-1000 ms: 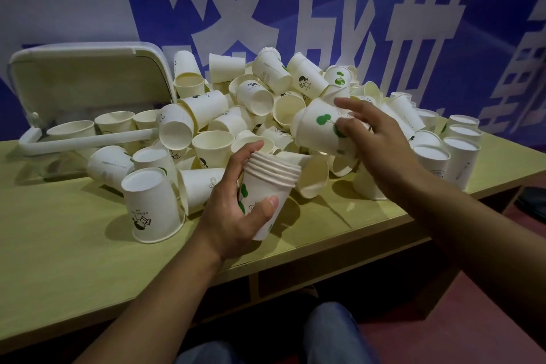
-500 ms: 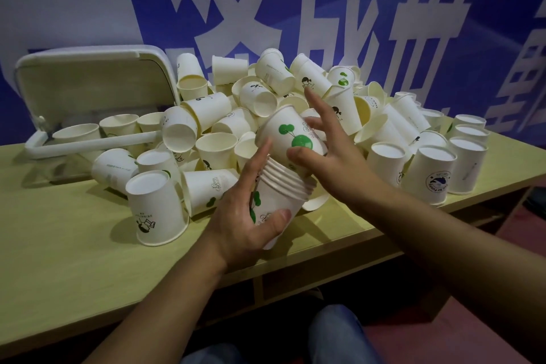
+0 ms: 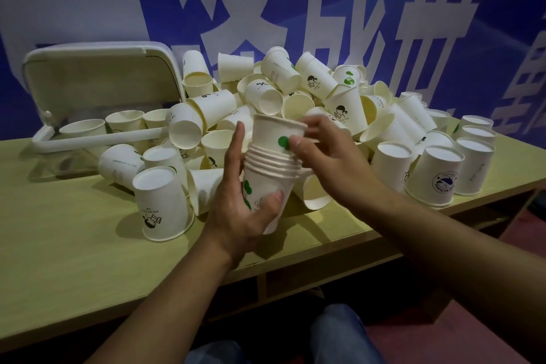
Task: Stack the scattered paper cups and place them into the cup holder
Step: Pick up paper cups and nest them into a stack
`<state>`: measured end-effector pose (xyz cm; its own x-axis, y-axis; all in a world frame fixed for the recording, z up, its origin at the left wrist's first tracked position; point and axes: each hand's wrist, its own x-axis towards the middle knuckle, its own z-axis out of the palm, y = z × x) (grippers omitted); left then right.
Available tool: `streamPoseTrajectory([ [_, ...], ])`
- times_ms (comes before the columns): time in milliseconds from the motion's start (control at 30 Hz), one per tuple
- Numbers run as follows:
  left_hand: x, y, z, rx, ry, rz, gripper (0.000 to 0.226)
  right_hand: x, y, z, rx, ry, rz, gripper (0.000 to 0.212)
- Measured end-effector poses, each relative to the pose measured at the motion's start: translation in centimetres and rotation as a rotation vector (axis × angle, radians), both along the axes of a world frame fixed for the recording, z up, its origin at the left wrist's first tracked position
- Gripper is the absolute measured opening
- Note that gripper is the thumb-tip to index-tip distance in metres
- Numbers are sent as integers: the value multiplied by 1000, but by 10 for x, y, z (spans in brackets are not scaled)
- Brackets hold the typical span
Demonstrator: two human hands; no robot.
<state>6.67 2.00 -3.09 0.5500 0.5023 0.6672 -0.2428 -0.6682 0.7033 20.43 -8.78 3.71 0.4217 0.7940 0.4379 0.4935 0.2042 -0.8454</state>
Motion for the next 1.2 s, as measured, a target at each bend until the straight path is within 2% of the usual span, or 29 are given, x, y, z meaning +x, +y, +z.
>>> streamPoseTrajectory([
  [100,-1,0,3,-3,-16,56,94,4,-3,-7,-37,-143,-32,29],
  [233,1,0,3,43,-19,34,89,14,-8,-11,-68,-207,-92,33],
  [333,2,5,1,37,-48,55,85,21,-11,-22,-141,-412,-231,45],
  [467,1,6,-1,-12,-22,58,77,28,-13,-38,-355,-564,-296,33],
  [667,1,5,0,-49,-29,74,72,39,-12,-51,-307,-496,-310,44],
  [767,1,3,3,-95,-22,100,70,41,-16,-44,-129,-431,-337,44],
  [933,1,0,3,-43,-19,84,63,32,-26,-19,218,-143,-254,49],
  [1100,-1,-5,4,-32,49,33,67,27,-25,-5,305,-138,-203,42],
  [1200,-2,-4,3,37,104,26,72,26,-20,-3,256,-181,-146,40],
])
